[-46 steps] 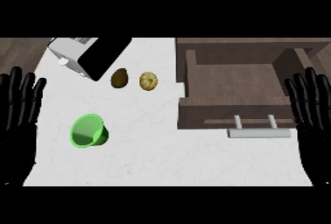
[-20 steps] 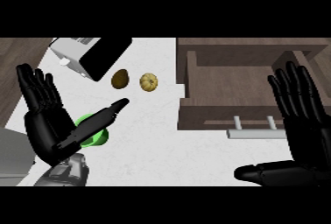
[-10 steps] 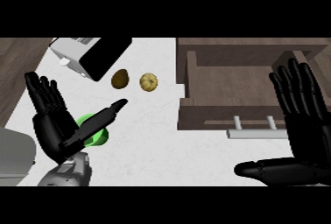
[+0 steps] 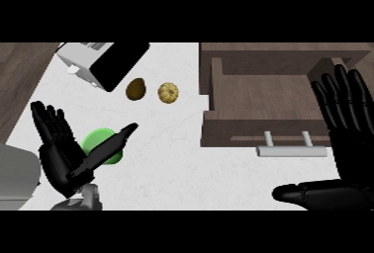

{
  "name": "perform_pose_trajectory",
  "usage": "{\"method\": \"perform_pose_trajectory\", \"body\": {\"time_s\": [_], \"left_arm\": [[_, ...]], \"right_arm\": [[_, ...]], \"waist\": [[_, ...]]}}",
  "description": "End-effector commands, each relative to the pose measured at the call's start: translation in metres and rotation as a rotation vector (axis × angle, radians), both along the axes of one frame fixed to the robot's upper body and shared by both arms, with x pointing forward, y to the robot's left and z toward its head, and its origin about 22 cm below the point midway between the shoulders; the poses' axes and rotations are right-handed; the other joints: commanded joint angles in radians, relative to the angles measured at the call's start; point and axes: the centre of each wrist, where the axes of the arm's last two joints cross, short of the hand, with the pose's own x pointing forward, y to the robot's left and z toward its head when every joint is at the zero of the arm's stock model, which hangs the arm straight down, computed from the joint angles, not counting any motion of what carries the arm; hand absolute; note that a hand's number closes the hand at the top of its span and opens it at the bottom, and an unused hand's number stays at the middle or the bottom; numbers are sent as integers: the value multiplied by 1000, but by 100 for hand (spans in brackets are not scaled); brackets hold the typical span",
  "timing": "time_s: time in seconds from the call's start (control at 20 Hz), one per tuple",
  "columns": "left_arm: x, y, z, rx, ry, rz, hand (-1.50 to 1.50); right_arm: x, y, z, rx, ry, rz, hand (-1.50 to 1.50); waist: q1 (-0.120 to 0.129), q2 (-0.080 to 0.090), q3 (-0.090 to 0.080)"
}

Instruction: Pick up the cup, place it into the drawer and close the drawer

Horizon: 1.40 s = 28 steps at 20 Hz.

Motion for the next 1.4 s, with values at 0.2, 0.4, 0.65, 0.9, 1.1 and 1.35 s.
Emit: {"method": "perform_pose_trajectory", "body": {"time_s": [0.2, 0.4, 0.65, 0.9, 1.1, 1.35], "left_arm": [[-14, 15, -33, -24, 43, 69, -150], [-24, 32, -73, -21, 80, 75, -150], [-13, 11, -79, -41, 96, 60, -150], [-33, 38, -101, -50, 96, 57, -150], [-36, 39, -131, -54, 114, 89, -150], [-36, 48, -150, -72, 99, 78, -150]], "right_arm": [[-1, -8, 3, -12, 5, 21, -150], [1, 6, -7, 10, 16, 14, -150], [4, -19, 1, -19, 16, 14, -150], [30, -9, 0, 3, 21, -1, -150], [-5, -14, 9, -23, 10, 20, -150], [1, -3, 2, -8, 15, 38, -150]], "waist": [[0, 0, 0], [1, 0, -1], [-1, 0, 0], [5, 1, 0], [-1, 0, 0], [0, 0, 0]]}}
